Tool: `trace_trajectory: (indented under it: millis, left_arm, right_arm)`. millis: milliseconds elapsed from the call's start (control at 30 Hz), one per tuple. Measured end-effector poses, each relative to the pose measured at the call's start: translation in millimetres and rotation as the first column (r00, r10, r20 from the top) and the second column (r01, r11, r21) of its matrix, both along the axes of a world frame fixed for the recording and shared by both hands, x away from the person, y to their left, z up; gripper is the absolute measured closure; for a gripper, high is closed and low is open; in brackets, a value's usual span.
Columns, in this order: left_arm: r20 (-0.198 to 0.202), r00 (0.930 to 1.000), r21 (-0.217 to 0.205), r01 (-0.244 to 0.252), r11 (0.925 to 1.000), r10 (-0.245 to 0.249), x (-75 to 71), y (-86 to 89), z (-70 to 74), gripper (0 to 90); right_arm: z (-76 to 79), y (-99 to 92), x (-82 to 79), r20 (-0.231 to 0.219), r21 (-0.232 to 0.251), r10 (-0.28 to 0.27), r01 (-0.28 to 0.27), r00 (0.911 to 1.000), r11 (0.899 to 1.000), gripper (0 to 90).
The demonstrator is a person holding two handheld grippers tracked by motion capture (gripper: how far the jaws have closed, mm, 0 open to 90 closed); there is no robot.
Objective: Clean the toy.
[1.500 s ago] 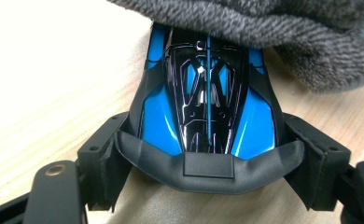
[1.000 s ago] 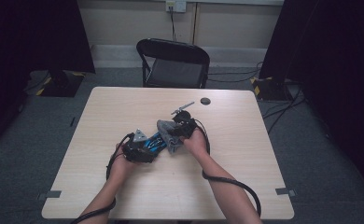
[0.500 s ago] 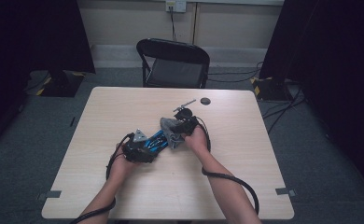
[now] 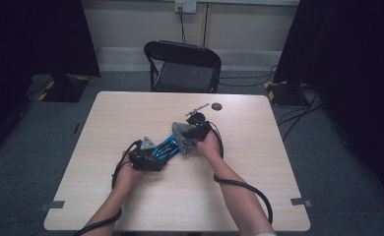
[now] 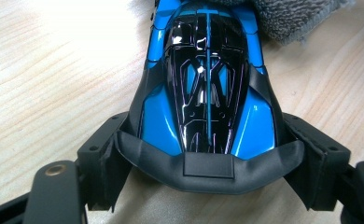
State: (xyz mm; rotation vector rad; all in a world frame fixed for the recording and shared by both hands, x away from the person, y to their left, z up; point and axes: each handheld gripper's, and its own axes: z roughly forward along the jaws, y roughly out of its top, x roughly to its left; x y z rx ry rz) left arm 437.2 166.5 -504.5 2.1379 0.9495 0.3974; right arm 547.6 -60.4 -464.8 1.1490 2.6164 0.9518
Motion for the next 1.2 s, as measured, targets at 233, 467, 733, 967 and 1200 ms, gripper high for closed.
trace_trajectory:
  millis: [233,467,733,967,1200]
  left_arm:
    - [0.000,1.0000,0.000,0.000,1.0000,0.000,0.0,0.0,0.0,24.1]
    - [0.000,1.0000,0.001,0.000,1.0000,0.000,0.0,0.0,0.0,24.1]
    - [-0.001,1.0000,-0.001,-0.001,1.0000,0.001,-0.1,-0.1,0.0,24.1]
    - [0.000,1.0000,0.000,0.000,1.0000,0.000,0.0,0.0,0.0,24.1]
    - [0.000,1.0000,-0.001,-0.001,1.0000,0.001,0.0,-0.1,-0.1,24.1]
  right_arm:
    - [-1.9,-3.7,0.9,-0.007,0.013,-0.026,0.026,0.9996,1.000,75.9]
    - [-3.8,-8.8,2.0,-0.005,0.014,-0.039,0.039,0.9992,0.999,75.9]
    - [-5.5,-15.9,2.8,-0.008,0.007,-0.054,0.054,0.9985,0.999,75.9]
    - [-5.2,-20.1,1.9,-0.002,-0.006,-0.054,0.054,0.9986,0.999,75.8]
    - [-5.0,-28.7,0.1,0.005,-0.014,-0.059,0.059,0.9982,0.998,75.8]
